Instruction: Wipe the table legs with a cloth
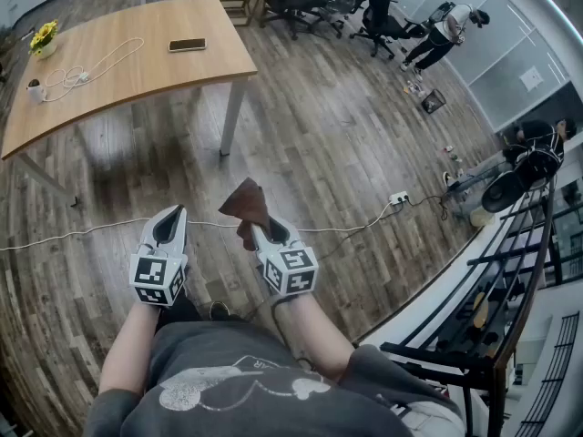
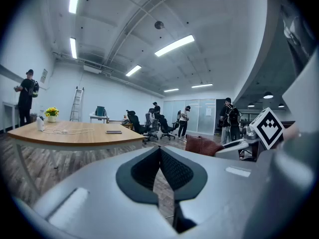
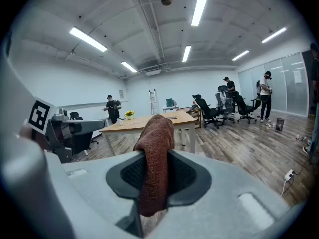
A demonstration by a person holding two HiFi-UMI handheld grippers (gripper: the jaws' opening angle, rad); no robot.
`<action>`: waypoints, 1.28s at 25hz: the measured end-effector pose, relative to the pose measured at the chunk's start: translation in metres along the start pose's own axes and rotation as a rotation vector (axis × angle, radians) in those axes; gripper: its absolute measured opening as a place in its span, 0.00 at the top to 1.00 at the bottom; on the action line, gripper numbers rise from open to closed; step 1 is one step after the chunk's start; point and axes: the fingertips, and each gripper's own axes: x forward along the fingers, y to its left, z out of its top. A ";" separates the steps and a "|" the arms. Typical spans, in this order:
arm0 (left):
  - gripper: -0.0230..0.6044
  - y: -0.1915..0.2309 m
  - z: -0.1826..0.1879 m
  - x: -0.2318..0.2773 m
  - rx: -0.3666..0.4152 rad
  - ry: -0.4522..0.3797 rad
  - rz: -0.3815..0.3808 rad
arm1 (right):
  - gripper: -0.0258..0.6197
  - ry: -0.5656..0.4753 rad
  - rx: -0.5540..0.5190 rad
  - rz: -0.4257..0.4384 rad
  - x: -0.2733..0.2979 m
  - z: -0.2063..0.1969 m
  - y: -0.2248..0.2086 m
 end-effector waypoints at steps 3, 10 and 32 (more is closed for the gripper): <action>0.93 -0.004 0.003 0.000 0.002 -0.007 -0.002 | 0.82 0.007 0.003 0.002 -0.003 -0.003 -0.003; 0.93 -0.011 0.002 0.006 -0.002 -0.007 0.000 | 0.82 0.003 0.012 0.003 -0.004 -0.006 -0.012; 0.93 0.005 -0.010 0.087 -0.075 0.047 -0.065 | 0.82 -0.015 0.027 -0.065 0.024 0.007 -0.060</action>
